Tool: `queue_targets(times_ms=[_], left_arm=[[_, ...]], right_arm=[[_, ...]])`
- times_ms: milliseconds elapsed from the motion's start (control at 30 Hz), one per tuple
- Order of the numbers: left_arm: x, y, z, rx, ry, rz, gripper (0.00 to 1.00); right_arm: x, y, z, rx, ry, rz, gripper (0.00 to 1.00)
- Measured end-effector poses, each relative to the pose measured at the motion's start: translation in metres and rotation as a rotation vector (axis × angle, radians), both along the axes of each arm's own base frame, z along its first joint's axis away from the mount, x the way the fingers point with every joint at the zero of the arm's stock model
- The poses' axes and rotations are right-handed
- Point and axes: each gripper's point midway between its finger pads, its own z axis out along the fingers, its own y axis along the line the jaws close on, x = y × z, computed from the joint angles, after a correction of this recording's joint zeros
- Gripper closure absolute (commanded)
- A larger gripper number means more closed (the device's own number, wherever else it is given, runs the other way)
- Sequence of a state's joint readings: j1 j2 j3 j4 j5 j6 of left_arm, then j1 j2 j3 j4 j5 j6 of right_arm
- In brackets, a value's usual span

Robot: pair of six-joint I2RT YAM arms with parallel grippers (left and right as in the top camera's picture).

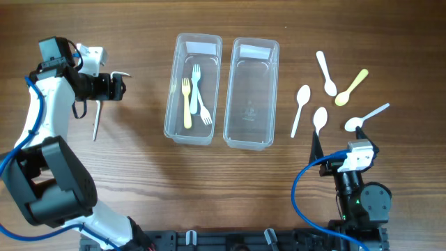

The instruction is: Pack container

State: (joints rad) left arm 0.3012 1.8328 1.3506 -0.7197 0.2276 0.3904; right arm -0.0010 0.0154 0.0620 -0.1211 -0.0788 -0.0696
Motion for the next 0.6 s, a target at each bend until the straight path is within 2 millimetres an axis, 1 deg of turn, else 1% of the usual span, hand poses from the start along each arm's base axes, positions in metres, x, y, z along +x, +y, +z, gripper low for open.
queue_targets(times_ms=[133, 167, 267, 367, 400, 433, 467, 500, 533, 600], left_arm=[[0.001, 0.01, -0.012, 0.041, 0.028, 0.034, 0.13], [0.0, 0.013, -0.018, 0.051, 0.043, 0.043, 0.15], [-0.001, 0.017, -0.042, 0.058, 0.094, 0.065, 0.27], [-0.003, 0.029, -0.067, 0.08, 0.15, 0.159, 0.32], [-0.004, 0.032, -0.072, 0.086, 0.161, 0.182, 0.34], [-0.005, 0.034, -0.075, 0.087, 0.168, 0.2, 0.38], [-0.006, 0.037, -0.078, 0.089, 0.178, 0.22, 0.68], [-0.008, 0.04, -0.081, 0.09, 0.186, 0.234, 0.89], [-0.009, 0.042, -0.083, 0.089, 0.193, 0.248, 0.96], [-0.011, 0.044, -0.084, 0.093, 0.197, 0.256, 0.96]], right_arm=[[0.0, 0.0, 0.0, 0.0, 0.0, 0.0, 0.0], [0.0, 0.0, 0.0, 0.0, 0.0, 0.0, 0.0], [0.0, 0.0, 0.0, 0.0, 0.0, 0.0, 0.0], [0.0, 0.0, 0.0, 0.0, 0.0, 0.0, 0.0], [0.0, 0.0, 0.0, 0.0, 0.0, 0.0, 0.0], [0.0, 0.0, 0.0, 0.0, 0.0, 0.0, 0.0], [0.0, 0.0, 0.0, 0.0, 0.0, 0.0, 0.0], [0.0, 0.0, 0.0, 0.0, 0.0, 0.0, 0.0], [0.0, 0.0, 0.0, 0.0, 0.0, 0.0, 0.0], [0.0, 0.0, 0.0, 0.0, 0.0, 0.0, 0.0]])
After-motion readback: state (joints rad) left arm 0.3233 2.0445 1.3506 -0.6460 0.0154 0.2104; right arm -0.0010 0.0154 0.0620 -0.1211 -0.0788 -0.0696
